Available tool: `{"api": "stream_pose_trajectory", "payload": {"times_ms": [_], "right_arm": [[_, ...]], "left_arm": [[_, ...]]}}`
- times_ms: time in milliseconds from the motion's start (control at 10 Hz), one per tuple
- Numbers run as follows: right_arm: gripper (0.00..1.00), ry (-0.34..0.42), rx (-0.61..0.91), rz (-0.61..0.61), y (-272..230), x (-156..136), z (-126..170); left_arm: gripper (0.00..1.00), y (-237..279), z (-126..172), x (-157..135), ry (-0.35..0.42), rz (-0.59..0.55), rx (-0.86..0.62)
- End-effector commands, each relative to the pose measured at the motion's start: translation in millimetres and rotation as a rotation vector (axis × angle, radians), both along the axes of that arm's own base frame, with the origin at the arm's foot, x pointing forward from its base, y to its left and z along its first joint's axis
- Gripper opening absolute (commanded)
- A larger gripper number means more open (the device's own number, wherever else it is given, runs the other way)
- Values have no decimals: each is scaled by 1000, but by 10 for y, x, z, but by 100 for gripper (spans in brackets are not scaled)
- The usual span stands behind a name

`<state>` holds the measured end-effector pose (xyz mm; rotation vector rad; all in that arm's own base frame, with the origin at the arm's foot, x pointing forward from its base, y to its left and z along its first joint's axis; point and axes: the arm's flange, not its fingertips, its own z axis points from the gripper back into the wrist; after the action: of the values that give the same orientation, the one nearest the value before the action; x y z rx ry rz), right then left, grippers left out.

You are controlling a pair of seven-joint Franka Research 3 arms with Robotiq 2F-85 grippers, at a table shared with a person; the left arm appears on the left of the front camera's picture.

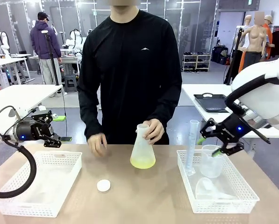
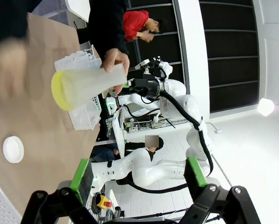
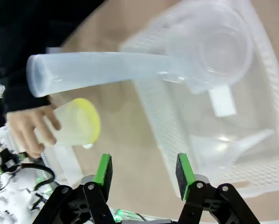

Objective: Prepare the solutions needed for the experiment.
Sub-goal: When the human places the Big flask in the center of the table, pick up the Big flask and place it in the left Organizing basket.

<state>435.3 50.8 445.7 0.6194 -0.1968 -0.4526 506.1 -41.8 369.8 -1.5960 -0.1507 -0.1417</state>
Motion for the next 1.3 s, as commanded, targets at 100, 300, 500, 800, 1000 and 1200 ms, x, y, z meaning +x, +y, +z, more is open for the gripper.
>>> {"api": "stream_pose_trajectory", "payload": {"times_ms": [100,300,500,800,1000,1200], "right_arm": [[70,-164,218,148,97,-128,-39],[70,-214,406,259,68,-101,-18],[70,-292,540,371,67,22,-110],[70,-265,750,408,90,96,-262],[70,-307,815,444,86,111,-247],[70,-302,865,454,108,138,-310]], "left_arm": [[100,-3,27,-3,-6,-3,3],[100,-3,27,-3,-6,-3,3],[100,-3,27,-3,-6,-3,3],[100,-3,27,-3,-6,-3,3],[100,-3,27,-3,-6,-3,3],[100,-3,27,-3,-6,-3,3]]}}
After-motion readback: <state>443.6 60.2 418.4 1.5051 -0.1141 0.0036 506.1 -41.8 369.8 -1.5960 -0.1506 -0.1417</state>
